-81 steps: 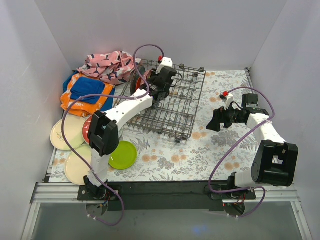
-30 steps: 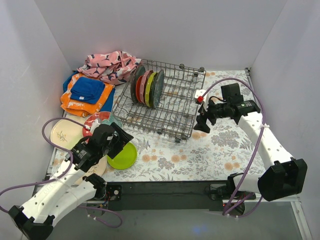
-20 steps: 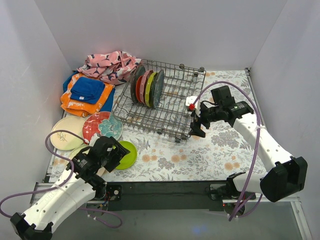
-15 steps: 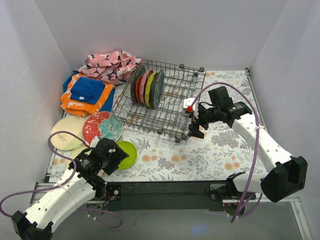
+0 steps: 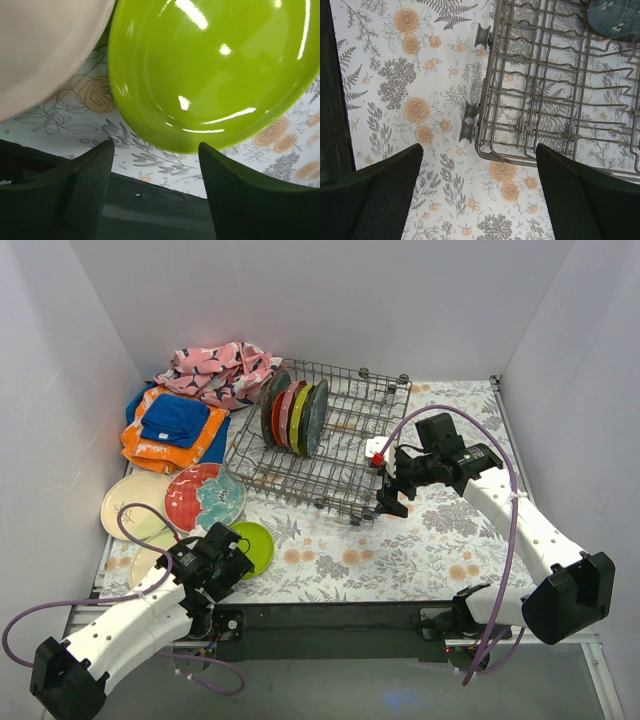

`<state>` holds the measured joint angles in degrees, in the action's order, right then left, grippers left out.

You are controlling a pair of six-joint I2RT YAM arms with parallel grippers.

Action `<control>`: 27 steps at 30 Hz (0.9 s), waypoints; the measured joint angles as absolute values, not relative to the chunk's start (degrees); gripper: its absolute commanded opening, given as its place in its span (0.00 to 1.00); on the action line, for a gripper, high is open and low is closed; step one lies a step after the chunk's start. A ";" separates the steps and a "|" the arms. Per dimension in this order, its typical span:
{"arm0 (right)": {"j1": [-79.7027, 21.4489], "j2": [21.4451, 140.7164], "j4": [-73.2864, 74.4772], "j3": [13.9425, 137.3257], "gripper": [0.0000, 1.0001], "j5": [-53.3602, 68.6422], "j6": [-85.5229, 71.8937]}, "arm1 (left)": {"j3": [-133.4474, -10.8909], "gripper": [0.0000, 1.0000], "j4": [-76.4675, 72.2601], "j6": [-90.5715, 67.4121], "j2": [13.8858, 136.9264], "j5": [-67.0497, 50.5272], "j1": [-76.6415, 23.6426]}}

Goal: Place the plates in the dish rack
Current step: Grab a plate with the left arm

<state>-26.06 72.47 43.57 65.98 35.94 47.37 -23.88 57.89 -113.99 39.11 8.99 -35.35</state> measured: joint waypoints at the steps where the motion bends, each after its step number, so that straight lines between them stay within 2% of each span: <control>1: -26.06 72.47 43.57 65.98 0.98 35.94 47.37 | -23.09 0.60 57.54 -113.99 38.94 8.99 -35.35; 11: -26.06 72.47 43.57 65.84 0.98 35.94 47.35 | -20.73 0.53 50.78 -114.26 38.74 8.97 -35.35; 16: -26.06 72.47 43.57 65.69 0.98 35.97 47.31 | -21.02 0.43 49.30 -114.45 41.17 9.26 -35.35; 17: -26.06 72.47 43.57 65.63 0.98 35.97 47.31 | -21.19 0.38 49.43 -114.48 41.71 9.39 -35.35; 27: -26.06 72.44 43.59 64.60 0.99 36.16 47.13 | -21.21 0.21 49.60 -114.48 42.94 10.44 -35.35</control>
<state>-26.06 72.44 43.59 64.60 36.16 47.13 -21.21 49.60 -114.48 42.94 10.44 -35.35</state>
